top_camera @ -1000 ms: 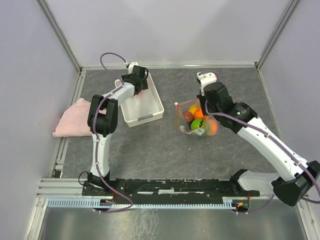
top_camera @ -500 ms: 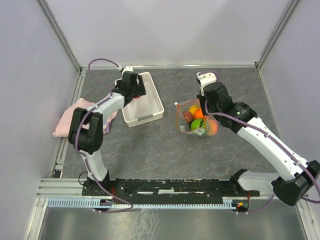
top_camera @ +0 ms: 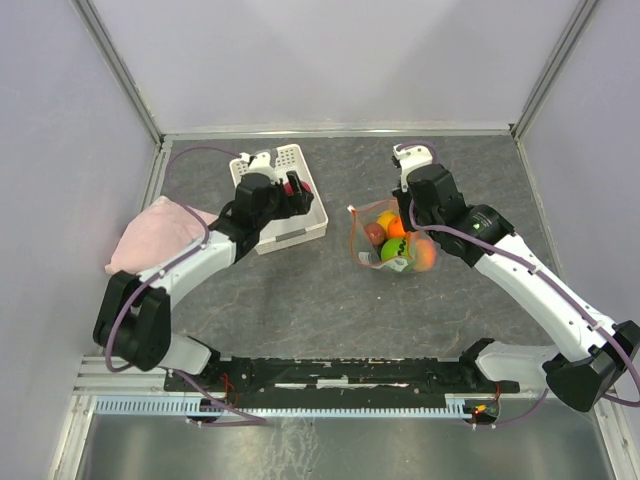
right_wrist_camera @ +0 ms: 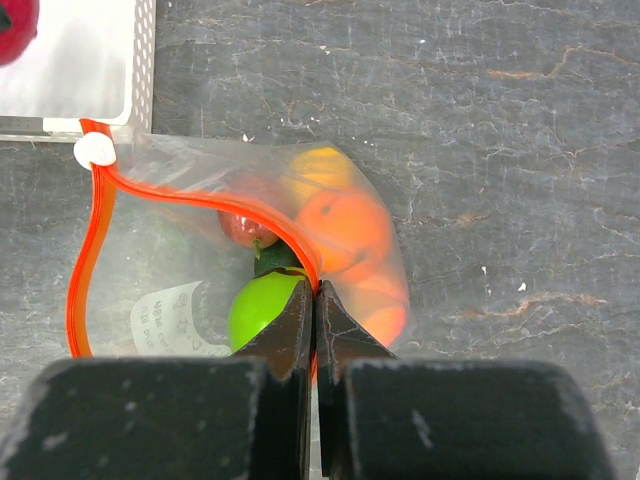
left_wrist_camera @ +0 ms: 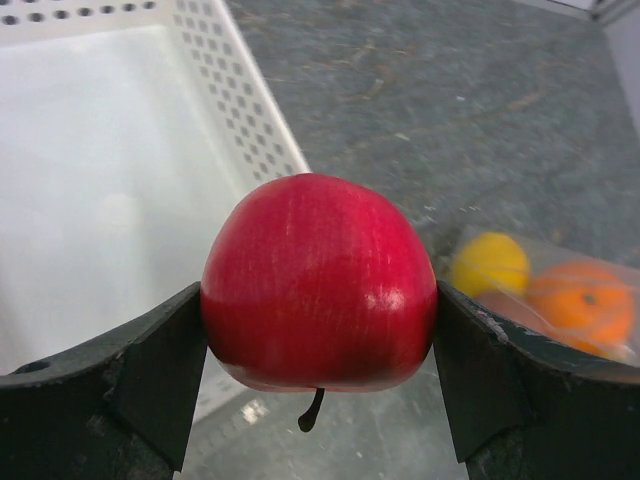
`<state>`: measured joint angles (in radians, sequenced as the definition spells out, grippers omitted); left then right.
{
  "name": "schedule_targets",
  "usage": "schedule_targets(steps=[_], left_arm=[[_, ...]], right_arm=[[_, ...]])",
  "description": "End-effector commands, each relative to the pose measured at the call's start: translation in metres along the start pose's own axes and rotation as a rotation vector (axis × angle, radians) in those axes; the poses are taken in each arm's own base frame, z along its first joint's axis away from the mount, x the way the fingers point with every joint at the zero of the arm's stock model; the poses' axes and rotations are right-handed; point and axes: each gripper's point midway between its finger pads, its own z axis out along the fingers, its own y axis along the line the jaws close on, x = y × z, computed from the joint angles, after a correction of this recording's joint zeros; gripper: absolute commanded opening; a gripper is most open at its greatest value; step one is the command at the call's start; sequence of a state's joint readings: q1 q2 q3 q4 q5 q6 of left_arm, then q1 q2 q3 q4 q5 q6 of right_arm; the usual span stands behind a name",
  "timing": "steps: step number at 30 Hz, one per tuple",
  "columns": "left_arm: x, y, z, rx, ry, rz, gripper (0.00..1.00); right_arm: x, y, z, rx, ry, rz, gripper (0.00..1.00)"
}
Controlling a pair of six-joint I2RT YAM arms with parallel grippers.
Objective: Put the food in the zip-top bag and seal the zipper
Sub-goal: Place the fake fruit in the zipper food storage bag.
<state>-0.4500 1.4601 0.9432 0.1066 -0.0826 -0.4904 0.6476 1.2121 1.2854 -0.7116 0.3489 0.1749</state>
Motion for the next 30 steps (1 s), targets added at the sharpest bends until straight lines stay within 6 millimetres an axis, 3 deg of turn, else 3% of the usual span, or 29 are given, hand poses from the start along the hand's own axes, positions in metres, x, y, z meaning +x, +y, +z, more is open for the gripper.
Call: schedule_targets(steps=[1,12,19,23,30], left_arm=[[-0.028,-0.056,-0.038,0.215,-0.128,-0.031,0.64],[-0.001,-0.145,-0.116,0.542,-0.197,0.122,0.63],[0.016,-0.192,-0.144,0.686,-0.198,0.179,0.63],[0.024,-0.211,-0.147,0.716,-0.195,0.210,0.63],[0.041,-0.223,-0.118,0.666,-0.157,0.239,0.63]], right_arm=[[-0.015,0.003,-0.005,-0.020,-0.052,0.043,0.01],[-0.008,0.010,-0.008,-0.062,-0.051,0.070,0.01],[-0.007,0.014,-0.014,-0.093,-0.059,0.091,0.01],[-0.006,0.015,-0.017,-0.108,-0.061,0.092,0.01],[-0.009,0.017,-0.024,-0.132,-0.073,0.096,0.01]])
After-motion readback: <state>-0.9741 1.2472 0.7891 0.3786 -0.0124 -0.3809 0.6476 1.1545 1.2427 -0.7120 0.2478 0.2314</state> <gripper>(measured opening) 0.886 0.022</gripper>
